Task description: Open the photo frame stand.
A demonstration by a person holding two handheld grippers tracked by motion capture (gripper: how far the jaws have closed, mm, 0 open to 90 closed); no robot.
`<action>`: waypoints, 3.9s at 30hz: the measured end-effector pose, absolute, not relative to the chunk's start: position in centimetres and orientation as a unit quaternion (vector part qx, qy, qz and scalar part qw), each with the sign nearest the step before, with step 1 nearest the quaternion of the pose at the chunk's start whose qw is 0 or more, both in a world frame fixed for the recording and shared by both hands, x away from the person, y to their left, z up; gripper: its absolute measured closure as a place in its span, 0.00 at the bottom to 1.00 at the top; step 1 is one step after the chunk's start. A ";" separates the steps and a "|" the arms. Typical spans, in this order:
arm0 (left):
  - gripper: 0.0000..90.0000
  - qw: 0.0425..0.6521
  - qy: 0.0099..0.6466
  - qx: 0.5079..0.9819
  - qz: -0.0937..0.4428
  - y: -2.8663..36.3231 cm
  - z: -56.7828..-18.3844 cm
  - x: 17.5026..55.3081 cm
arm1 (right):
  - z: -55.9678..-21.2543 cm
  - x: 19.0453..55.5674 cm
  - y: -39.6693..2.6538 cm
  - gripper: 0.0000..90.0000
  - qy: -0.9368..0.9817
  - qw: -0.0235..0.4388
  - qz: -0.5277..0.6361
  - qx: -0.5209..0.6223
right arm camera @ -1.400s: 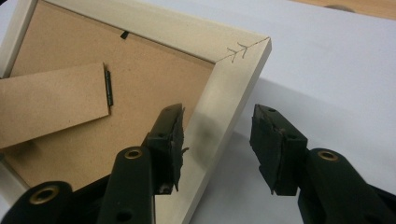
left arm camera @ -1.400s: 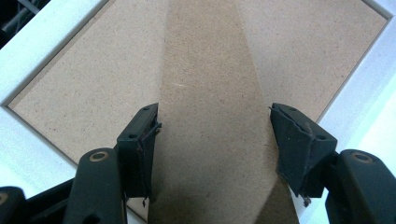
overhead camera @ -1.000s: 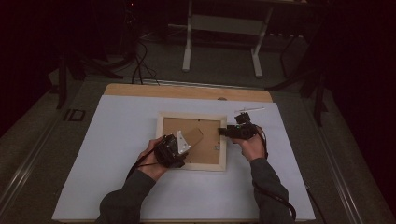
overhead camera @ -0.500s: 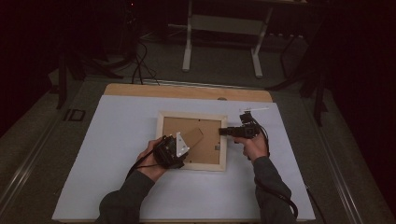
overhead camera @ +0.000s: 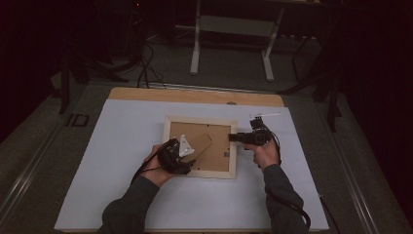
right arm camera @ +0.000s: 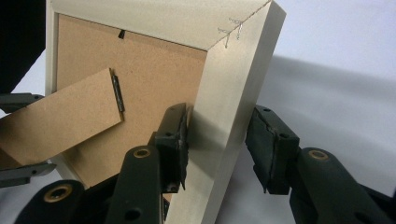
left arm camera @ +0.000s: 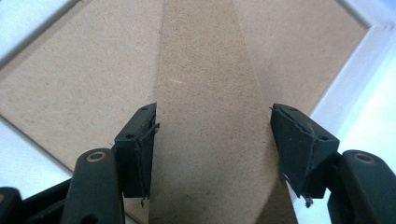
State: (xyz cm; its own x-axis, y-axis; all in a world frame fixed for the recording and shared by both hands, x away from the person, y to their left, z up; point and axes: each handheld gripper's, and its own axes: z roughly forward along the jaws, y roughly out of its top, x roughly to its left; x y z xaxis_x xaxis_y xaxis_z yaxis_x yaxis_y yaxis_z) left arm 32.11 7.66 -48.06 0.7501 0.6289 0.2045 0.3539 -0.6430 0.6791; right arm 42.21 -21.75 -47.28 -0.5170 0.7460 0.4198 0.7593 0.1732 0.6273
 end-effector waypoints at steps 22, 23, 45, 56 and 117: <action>0.46 0.362 0.334 0.869 0.037 10.0 -47.8 34.4 | -46.9 41.7 -21.5 0.65 -0.771 -0.010 -0.418 -0.481; 0.46 0.361 0.336 0.869 0.035 10.0 -47.9 34.4 | -46.8 41.7 -21.5 0.65 -0.771 -0.011 -0.417 -0.481; 0.55 0.343 0.325 0.879 0.066 9.2 -47.6 34.2 | -45.9 41.0 -21.7 0.65 -0.775 -0.045 -0.425 -0.466; 0.56 0.339 0.321 0.880 0.091 8.6 -47.3 34.2 | -44.8 40.8 -21.8 0.66 -0.775 -0.076 -0.426 -0.461; 0.67 0.310 0.339 0.871 0.175 6.2 -47.0 36.2 | -42.1 37.9 -21.4 0.69 -0.760 -0.210 -0.436 -0.433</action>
